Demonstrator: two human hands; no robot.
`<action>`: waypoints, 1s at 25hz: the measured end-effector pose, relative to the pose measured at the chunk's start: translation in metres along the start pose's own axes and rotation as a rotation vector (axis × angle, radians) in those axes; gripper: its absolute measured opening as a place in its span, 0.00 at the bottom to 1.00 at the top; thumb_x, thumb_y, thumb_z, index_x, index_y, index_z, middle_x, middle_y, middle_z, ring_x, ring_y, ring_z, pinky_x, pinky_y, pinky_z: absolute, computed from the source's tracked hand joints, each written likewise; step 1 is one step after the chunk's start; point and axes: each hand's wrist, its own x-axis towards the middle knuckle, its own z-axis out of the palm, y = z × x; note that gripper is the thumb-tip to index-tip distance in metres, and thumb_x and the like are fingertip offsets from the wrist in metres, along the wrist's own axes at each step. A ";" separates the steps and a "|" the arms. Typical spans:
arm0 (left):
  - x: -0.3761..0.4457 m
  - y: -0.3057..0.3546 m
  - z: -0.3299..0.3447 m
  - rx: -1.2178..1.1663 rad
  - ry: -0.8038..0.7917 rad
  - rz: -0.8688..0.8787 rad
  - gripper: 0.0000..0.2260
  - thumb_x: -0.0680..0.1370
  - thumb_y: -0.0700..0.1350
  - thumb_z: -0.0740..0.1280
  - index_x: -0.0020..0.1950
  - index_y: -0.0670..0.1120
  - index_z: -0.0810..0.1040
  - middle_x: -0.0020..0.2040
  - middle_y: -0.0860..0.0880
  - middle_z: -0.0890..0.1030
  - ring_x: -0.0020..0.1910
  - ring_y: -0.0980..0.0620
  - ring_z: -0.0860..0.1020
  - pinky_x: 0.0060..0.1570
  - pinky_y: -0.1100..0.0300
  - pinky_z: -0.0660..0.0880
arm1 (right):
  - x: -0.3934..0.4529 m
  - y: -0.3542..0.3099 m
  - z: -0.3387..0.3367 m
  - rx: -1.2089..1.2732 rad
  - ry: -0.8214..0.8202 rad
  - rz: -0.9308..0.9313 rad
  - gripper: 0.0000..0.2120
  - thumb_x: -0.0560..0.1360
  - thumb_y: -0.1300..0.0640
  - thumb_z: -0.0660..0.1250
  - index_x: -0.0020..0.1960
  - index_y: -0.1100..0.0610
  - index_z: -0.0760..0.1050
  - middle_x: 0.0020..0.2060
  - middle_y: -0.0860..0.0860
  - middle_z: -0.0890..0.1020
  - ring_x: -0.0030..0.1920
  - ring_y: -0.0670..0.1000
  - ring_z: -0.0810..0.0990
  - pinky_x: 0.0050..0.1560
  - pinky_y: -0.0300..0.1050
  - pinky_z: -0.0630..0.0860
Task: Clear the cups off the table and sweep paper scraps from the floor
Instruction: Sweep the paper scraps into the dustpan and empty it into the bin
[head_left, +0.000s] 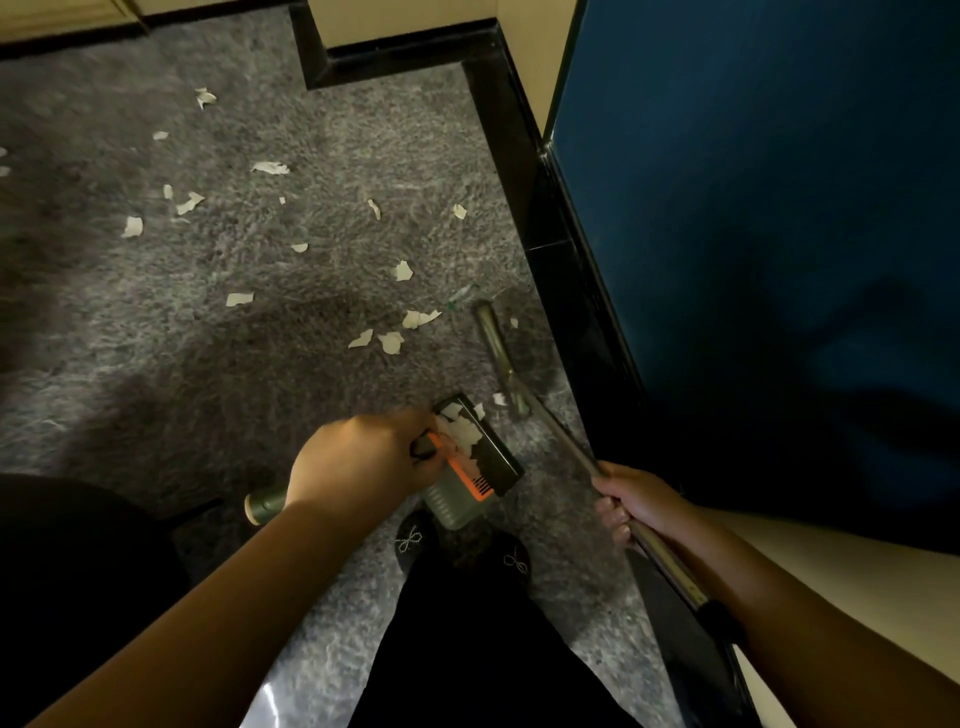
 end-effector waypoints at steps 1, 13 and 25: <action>-0.001 -0.002 0.000 -0.003 -0.003 0.005 0.10 0.73 0.59 0.68 0.48 0.54 0.79 0.35 0.50 0.80 0.34 0.43 0.79 0.30 0.61 0.68 | 0.008 -0.003 0.001 -0.021 0.039 -0.033 0.06 0.82 0.59 0.55 0.47 0.53 0.67 0.23 0.48 0.68 0.18 0.43 0.64 0.19 0.32 0.62; 0.011 -0.060 -0.022 -0.034 -0.029 0.004 0.11 0.73 0.58 0.69 0.53 0.57 0.80 0.40 0.50 0.83 0.38 0.44 0.81 0.33 0.57 0.74 | 0.043 -0.010 0.059 -0.083 -0.053 0.104 0.06 0.83 0.62 0.52 0.56 0.57 0.67 0.20 0.48 0.66 0.17 0.43 0.64 0.17 0.32 0.62; -0.001 -0.072 -0.015 -0.001 -0.048 0.009 0.13 0.75 0.60 0.66 0.55 0.56 0.79 0.40 0.50 0.82 0.39 0.44 0.80 0.35 0.56 0.77 | -0.034 -0.005 0.082 0.121 -0.068 0.076 0.19 0.83 0.57 0.53 0.73 0.52 0.59 0.21 0.48 0.66 0.16 0.42 0.63 0.15 0.30 0.60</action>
